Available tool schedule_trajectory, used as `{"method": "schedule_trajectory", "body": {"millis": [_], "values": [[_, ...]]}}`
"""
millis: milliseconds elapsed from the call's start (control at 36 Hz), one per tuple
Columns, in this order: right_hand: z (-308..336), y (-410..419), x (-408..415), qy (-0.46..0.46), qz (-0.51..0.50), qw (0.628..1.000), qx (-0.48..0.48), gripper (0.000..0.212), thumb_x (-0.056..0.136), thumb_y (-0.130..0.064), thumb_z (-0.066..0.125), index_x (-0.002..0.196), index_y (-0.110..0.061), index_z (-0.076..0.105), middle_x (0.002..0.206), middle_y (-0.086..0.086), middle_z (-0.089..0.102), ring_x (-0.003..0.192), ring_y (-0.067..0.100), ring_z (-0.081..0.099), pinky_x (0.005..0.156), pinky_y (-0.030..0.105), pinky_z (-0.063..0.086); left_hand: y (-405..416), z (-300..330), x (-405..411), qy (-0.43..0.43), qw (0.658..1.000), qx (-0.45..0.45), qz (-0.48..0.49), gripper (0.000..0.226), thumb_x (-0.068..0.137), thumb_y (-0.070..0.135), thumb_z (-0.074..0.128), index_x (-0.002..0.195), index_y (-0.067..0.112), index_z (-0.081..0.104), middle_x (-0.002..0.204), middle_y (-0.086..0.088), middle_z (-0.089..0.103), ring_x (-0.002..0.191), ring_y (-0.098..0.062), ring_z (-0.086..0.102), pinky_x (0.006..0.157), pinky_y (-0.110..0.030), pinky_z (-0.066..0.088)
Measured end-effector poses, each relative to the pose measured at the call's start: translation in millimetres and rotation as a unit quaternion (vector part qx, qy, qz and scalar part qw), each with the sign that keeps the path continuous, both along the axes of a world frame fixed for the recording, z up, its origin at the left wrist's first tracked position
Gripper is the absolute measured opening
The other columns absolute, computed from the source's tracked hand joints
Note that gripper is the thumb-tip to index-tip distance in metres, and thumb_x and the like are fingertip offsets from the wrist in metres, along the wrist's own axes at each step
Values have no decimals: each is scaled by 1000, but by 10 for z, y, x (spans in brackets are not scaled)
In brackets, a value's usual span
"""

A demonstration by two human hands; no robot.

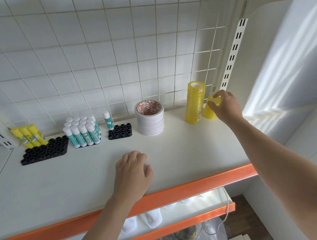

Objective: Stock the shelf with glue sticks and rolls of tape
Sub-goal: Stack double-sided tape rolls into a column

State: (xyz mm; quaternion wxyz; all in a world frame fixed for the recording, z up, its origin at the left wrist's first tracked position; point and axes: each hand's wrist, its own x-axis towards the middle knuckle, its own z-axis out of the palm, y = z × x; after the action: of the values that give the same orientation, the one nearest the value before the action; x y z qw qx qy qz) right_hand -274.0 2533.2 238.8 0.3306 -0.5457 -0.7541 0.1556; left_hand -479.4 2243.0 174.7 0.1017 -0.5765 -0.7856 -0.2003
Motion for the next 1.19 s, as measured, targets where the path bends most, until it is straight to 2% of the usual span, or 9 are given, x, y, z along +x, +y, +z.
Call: {"method": "schedule_trajectory", "body": {"millis": [250, 472, 639, 861, 917, 1000, 1083, 1194], "values": [[18, 7, 0, -25, 3, 1000, -19, 29, 86, -27, 66, 111, -15, 58, 113, 10, 58, 109, 31, 52, 79, 36, 44, 8, 14, 11, -10, 1000, -3, -1, 36, 76, 37, 40, 91, 18, 66, 93, 2, 64, 86, -25, 60, 73, -37, 50], [33, -31, 17, -35, 14, 999, -26, 34, 85, -27, 67, 115, -16, 57, 124, 8, 52, 108, 32, 54, 84, 41, 48, 6, 38, 18, -15, 1000, -15, -1, 37, 76, 37, 39, 92, 17, 67, 94, 1, 63, 88, -26, 60, 74, -38, 49], [28, -209, 52, -47, 28, 998, 18, 36, 86, -26, 67, 118, -14, 56, 130, 8, 50, 113, 34, 51, 89, 45, 45, -6, 55, 19, -24, 999, -32, -1, 38, 76, 37, 39, 93, 16, 67, 94, 1, 64, 88, -26, 60, 74, -38, 49], [16, -644, 92, -82, 51, 992, 80, 46, 89, -35, 63, 130, -15, 54, 136, 8, 50, 119, 34, 50, 92, 45, 45, -28, 159, 41, -44, 996, -78, -7, 40, 77, 36, 39, 94, 15, 68, 93, -1, 64, 87, -29, 61, 75, -39, 50], [7, -772, 82, -96, 62, 990, 80, 50, 90, -38, 61, 134, -17, 51, 140, 10, 48, 123, 35, 48, 96, 47, 44, -25, 213, 59, -48, 993, -105, -6, 38, 81, 33, 42, 101, 13, 67, 101, -4, 64, 96, -31, 59, 81, -40, 48], [33, -995, 55, -120, 71, 988, 69, 57, 91, -42, 59, 141, -19, 45, 146, 12, 43, 131, 33, 42, 102, 46, 40, 6, 358, 85, -40, 980, -193, 1, 36, 95, 31, 44, 125, 15, 55, 128, -3, 51, 122, -26, 43, 97, -39, 39], [138, -1247, 26, -130, 86, 986, 60, 60, 93, -45, 55, 145, -21, 39, 149, 10, 39, 136, 30, 37, 105, 46, 38, 2, 521, 119, -23, 971, -236, -16, 34, 97, 34, 40, 123, 15, 53, 130, -3, 48, 123, -24, 40, 97, -39, 39], [382, -1606, 12, -124, 90, 985, 77, 60, 94, -47, 51, 146, -22, 36, 148, 9, 40, 136, 29, 36, 106, 45, 37, -67, 836, 196, -18, 976, -210, -46, 32, 98, 34, 41, 121, 17, 55, 127, -2, 50, 121, -23, 43, 95, -36, 39]]}}
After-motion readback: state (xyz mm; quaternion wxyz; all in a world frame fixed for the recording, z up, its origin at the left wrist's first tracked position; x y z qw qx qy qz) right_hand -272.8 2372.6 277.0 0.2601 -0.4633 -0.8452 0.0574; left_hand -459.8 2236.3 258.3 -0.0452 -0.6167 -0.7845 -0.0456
